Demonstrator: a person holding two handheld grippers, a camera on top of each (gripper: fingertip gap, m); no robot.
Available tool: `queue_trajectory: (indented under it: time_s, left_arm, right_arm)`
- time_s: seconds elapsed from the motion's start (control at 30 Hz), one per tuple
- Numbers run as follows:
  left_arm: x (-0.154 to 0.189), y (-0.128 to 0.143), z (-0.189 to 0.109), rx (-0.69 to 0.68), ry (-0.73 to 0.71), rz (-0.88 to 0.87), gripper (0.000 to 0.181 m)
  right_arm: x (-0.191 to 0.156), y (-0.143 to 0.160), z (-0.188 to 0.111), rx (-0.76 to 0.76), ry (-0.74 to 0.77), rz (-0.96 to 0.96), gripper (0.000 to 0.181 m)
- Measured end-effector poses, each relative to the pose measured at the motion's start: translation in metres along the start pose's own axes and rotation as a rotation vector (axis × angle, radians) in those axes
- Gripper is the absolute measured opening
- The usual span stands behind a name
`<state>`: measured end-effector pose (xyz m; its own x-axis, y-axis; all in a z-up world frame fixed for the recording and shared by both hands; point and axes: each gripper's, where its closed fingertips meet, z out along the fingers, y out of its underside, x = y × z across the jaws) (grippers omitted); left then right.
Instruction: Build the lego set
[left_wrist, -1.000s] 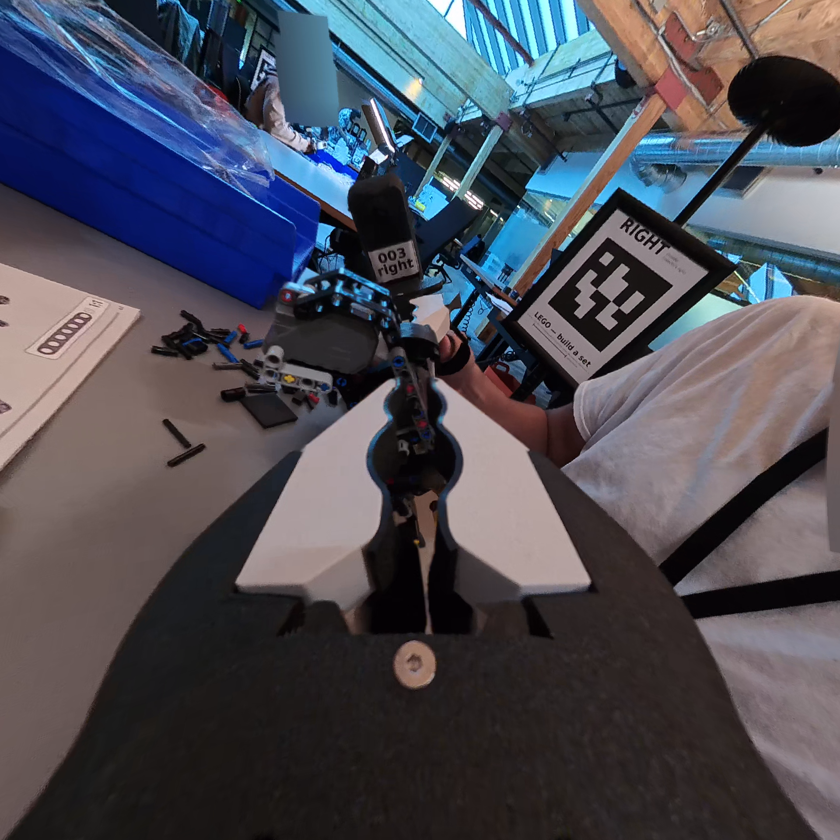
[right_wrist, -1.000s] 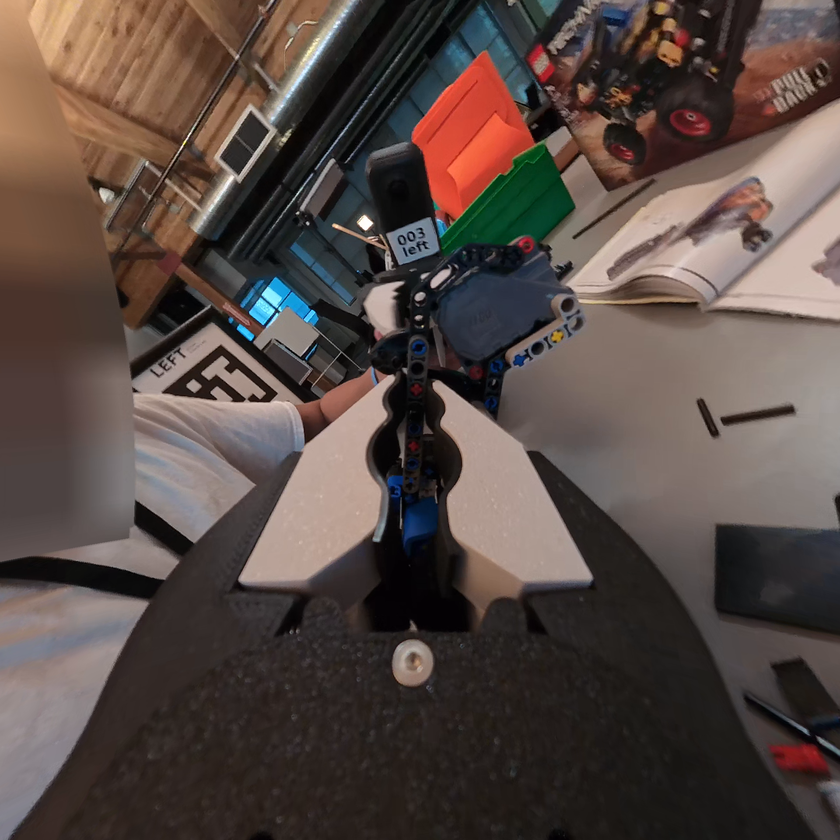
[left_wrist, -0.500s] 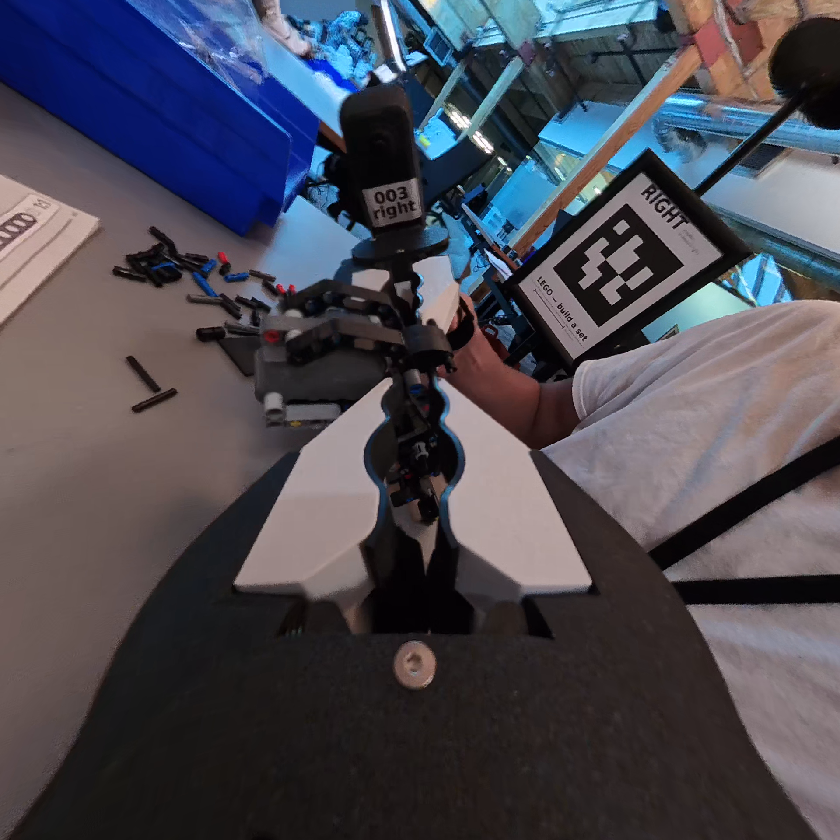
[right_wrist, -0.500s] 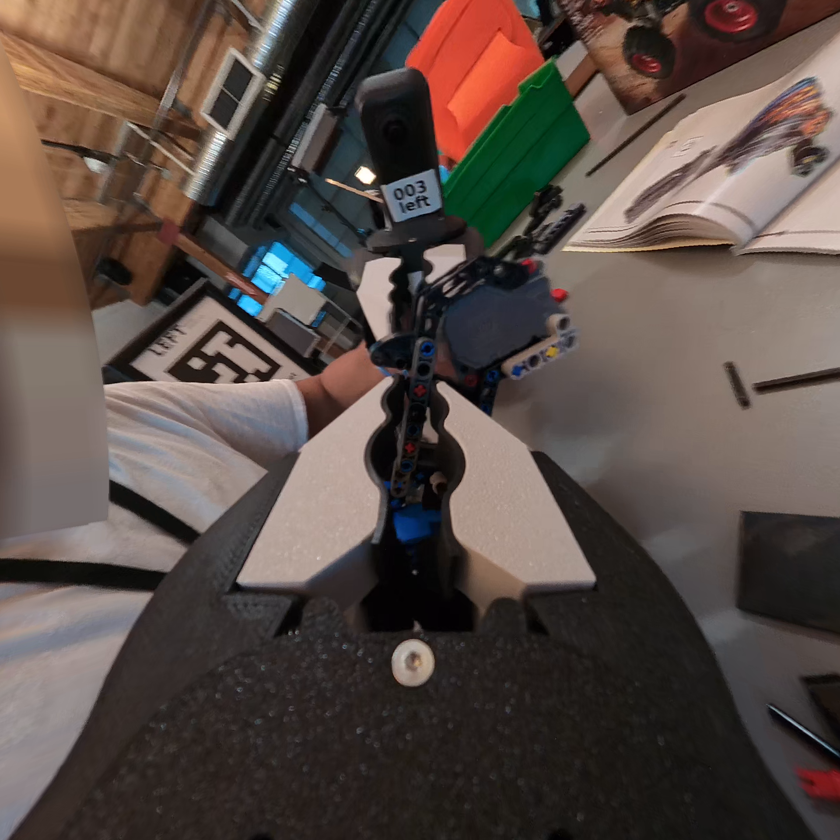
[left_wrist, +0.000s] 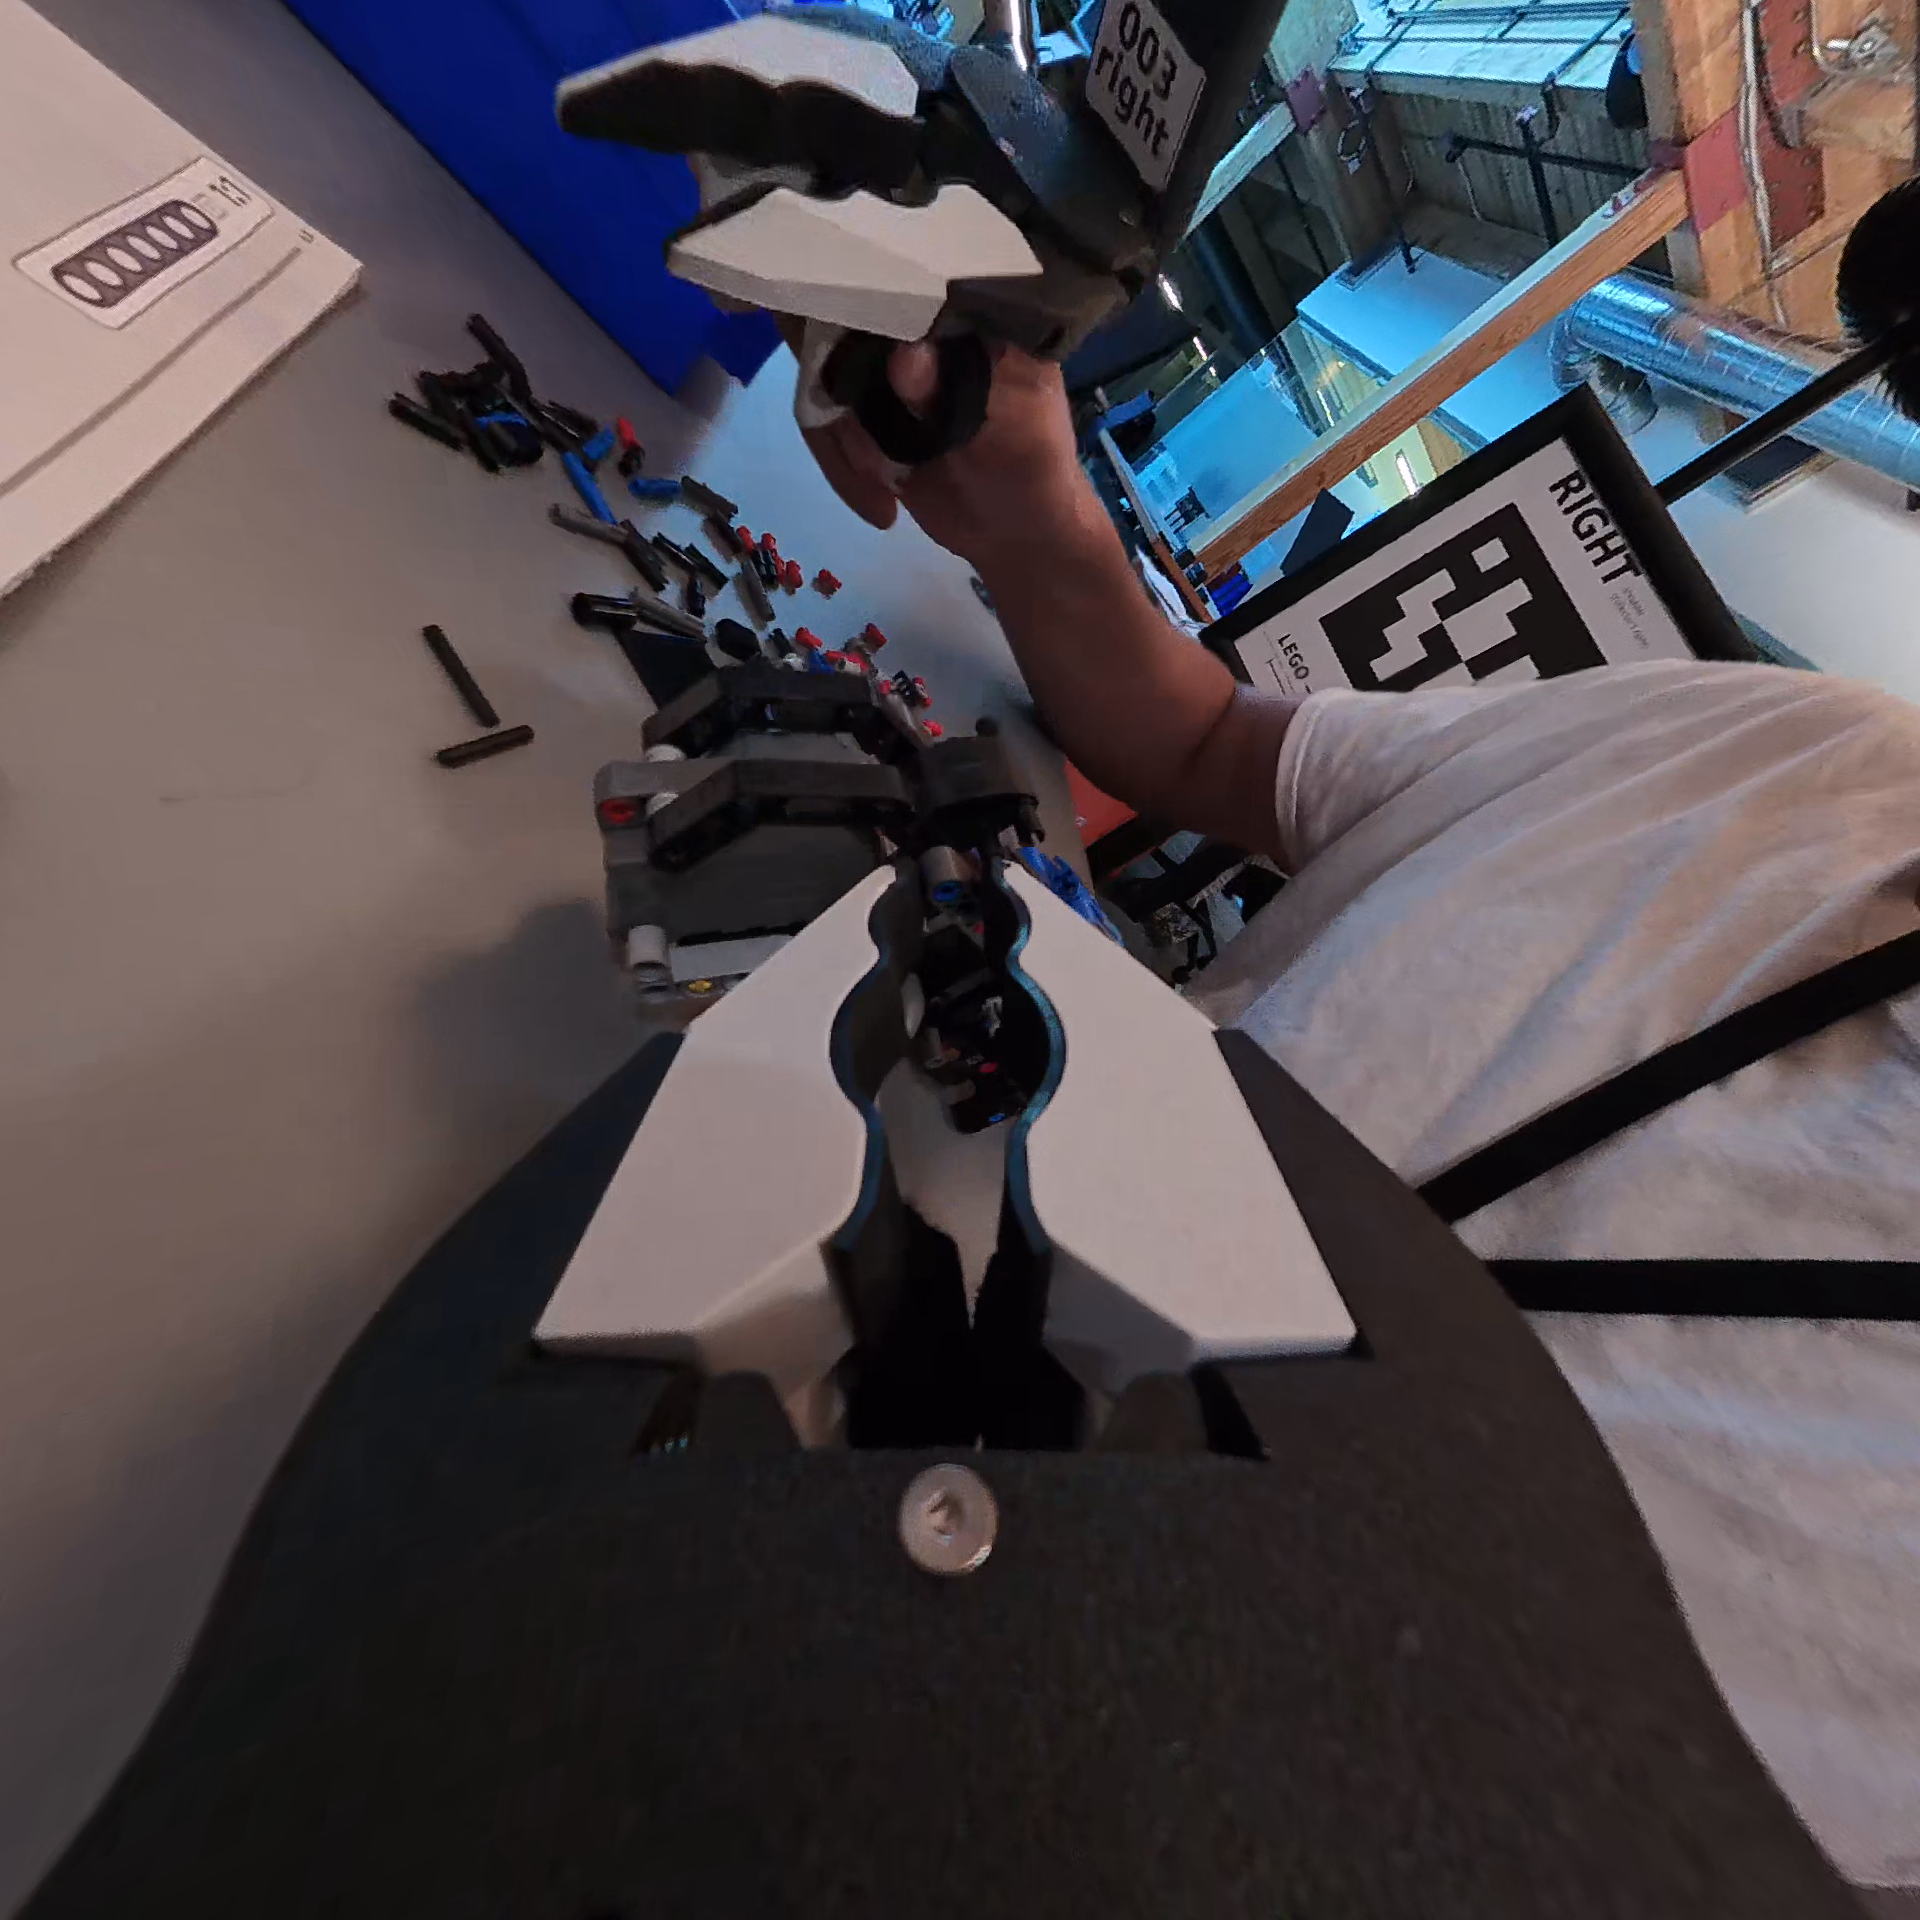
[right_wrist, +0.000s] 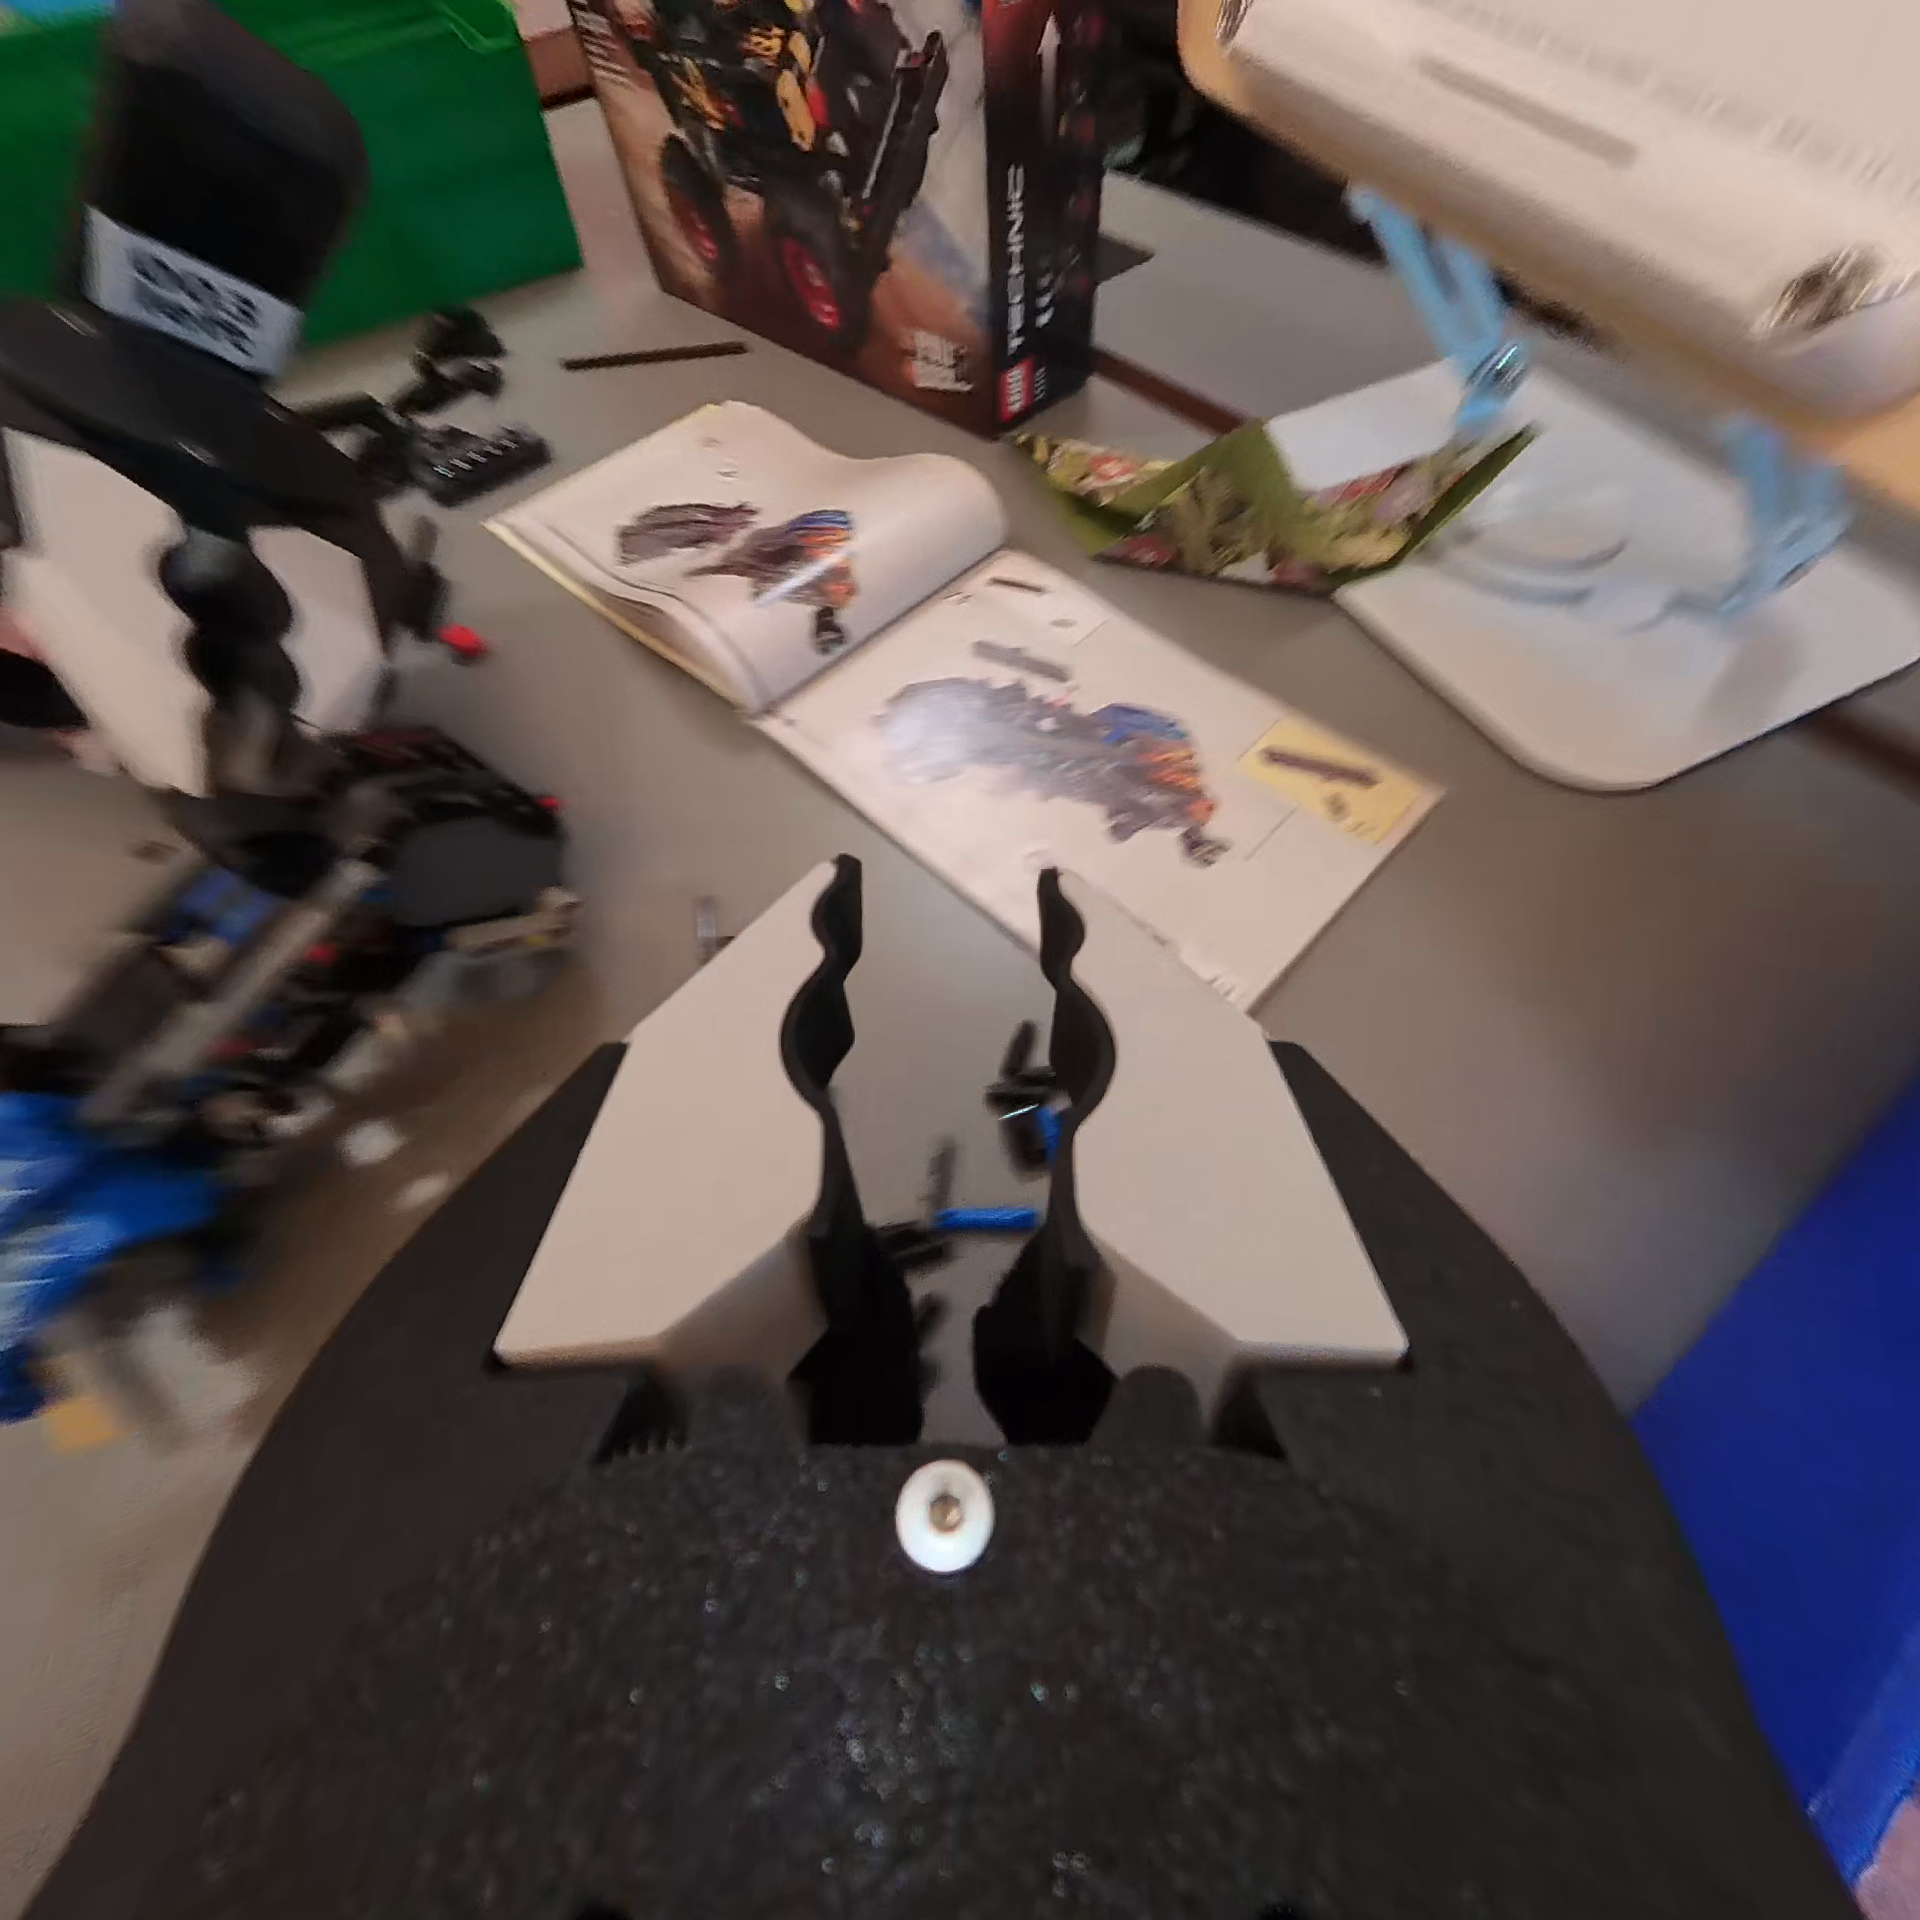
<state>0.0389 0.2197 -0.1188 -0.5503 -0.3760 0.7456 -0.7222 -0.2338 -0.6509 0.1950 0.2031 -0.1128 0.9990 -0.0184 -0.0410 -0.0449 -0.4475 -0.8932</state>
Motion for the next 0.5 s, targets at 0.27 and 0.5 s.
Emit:
queue_trajectory:
  time_s: [0.27, 0.5]
  left_arm:
    - [-0.012, 0.003, -0.001, -0.026, -0.063, 0.023, 0.01]
    - [-0.012, 0.004, -0.008, -0.084, -0.083, 0.007, 0.039]
  right_arm:
    - [-0.003, 0.031, 0.005, -0.031, 0.063, -0.062, 0.03]
    - [-0.022, 0.031, 0.0, -0.046, -0.056, 0.039, 0.029]
